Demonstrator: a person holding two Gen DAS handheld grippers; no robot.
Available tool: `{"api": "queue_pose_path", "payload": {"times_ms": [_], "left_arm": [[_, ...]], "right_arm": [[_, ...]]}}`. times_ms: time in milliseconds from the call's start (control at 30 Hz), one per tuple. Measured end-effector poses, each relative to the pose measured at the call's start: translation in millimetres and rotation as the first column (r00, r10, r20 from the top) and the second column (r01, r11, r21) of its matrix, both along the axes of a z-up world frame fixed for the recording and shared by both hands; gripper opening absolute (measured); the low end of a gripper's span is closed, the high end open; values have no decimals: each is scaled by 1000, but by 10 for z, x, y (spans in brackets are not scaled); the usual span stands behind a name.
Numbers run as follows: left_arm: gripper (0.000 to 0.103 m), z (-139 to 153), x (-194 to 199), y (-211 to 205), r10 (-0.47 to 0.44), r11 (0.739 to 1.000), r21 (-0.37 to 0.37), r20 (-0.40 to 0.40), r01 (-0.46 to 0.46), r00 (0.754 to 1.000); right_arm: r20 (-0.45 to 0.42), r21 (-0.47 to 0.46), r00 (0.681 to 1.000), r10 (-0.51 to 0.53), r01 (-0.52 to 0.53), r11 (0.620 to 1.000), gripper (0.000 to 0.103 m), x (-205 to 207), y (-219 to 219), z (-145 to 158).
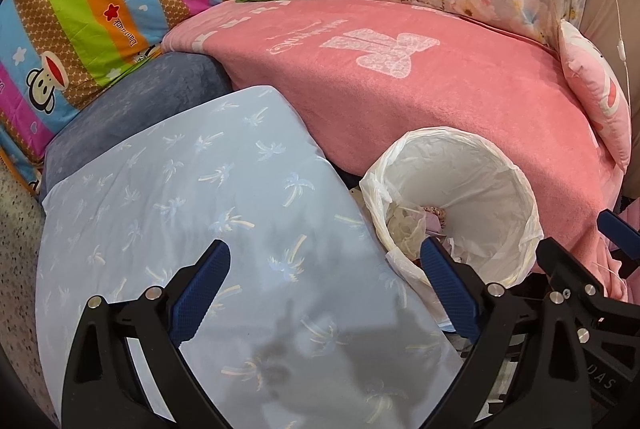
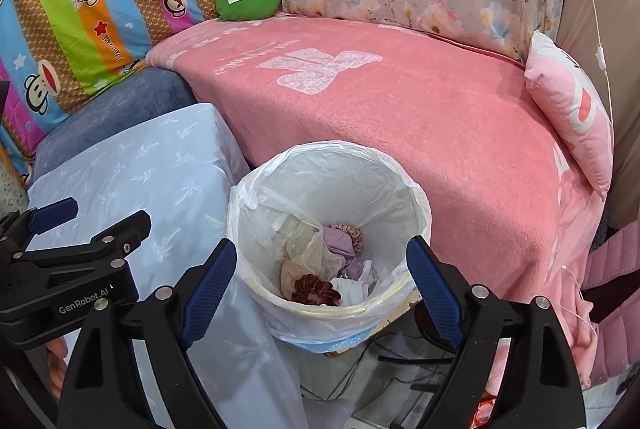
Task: Collect trash
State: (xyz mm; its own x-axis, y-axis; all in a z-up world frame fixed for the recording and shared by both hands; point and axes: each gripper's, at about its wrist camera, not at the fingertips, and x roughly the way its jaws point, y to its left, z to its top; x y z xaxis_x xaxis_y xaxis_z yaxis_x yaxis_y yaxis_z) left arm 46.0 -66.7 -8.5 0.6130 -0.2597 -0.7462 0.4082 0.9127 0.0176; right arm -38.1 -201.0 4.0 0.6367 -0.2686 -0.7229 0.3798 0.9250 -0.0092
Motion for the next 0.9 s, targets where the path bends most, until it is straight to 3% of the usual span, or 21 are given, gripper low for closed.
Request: {"api": "queue_pose_path", "payload": {"times_ms": [467, 567, 900], "left_arm": [[92, -34, -48, -27, 9, 1000, 26, 4, -9, 1000], [92, -31, -63, -33, 11, 1000, 28, 8, -11, 1000], [94, -37, -77, -43, 20, 999, 36, 21, -20, 1000]], "right_arm": [[-9, -24, 1000, -5, 5, 1000, 87, -46, -2, -55], [-5, -25, 1000, -7, 7, 1000, 98, -52, -10, -52], [-3, -37, 1000, -11, 11, 999, 97, -66, -24, -38]]}}
